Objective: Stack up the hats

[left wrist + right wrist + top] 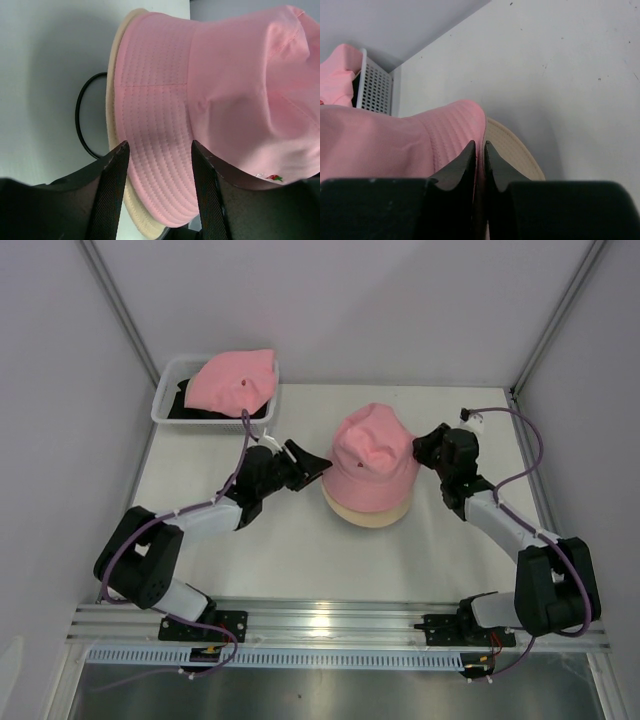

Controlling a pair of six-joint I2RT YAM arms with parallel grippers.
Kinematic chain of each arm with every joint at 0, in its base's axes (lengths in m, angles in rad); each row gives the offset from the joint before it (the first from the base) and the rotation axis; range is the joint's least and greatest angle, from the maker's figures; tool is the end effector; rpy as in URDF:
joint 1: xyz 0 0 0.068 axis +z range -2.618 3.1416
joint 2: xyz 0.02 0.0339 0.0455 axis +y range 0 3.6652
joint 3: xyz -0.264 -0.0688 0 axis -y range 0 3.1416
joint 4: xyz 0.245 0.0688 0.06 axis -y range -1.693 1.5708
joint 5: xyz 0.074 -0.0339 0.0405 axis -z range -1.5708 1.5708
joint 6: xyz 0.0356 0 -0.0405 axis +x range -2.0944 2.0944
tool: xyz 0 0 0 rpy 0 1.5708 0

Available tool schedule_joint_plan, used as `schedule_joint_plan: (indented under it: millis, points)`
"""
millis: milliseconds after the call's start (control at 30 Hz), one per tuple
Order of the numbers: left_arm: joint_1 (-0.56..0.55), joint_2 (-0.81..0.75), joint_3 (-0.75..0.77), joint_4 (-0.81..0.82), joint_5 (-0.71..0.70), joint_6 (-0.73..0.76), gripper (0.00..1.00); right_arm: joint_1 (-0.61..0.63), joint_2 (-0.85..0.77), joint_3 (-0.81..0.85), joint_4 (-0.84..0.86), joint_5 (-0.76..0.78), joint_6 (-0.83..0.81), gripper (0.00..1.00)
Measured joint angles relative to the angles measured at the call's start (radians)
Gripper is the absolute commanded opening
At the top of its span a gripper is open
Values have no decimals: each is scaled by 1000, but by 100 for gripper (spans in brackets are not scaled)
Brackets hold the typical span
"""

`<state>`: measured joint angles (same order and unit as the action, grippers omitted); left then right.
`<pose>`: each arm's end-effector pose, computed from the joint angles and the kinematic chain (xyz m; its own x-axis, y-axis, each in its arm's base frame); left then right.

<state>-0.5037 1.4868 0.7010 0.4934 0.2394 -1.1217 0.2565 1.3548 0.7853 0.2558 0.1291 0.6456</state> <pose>0.2739 -0.1606 0.2144 -0.7111 -0.6073 -0.3542 0.0625 0.4471 -0.8923 0.2972 0.0732 0.2561 -0.3185 0.5333 -0.7837 0.0733 0.8381 0.5406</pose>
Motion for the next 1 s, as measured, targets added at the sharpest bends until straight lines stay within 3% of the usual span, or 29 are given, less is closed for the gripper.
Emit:
schedule_joint_plan:
  millis: [200, 433, 633, 867, 933, 1000]
  points:
    - [0, 29, -2, 56, 3, -48, 55, -3, -46, -24, 24, -24, 18, 16]
    - [-3, 40, -9, 66, -12, -51, 62, -6, -46, -45, 48, -65, 60, 15]
    - [-3, 40, -14, 66, -28, -3, 57, -30, -55, -54, 48, -120, 79, 18]
    - [-3, 40, -3, 56, -36, 47, 44, -85, -192, -112, 48, -205, 121, 0]
    - [-3, 40, 6, 53, -36, 53, 45, -85, -218, -112, 51, -216, 134, 0]
    - [-3, 42, 16, 48, -35, 59, 55, -80, -229, -112, 58, -220, 145, 0]
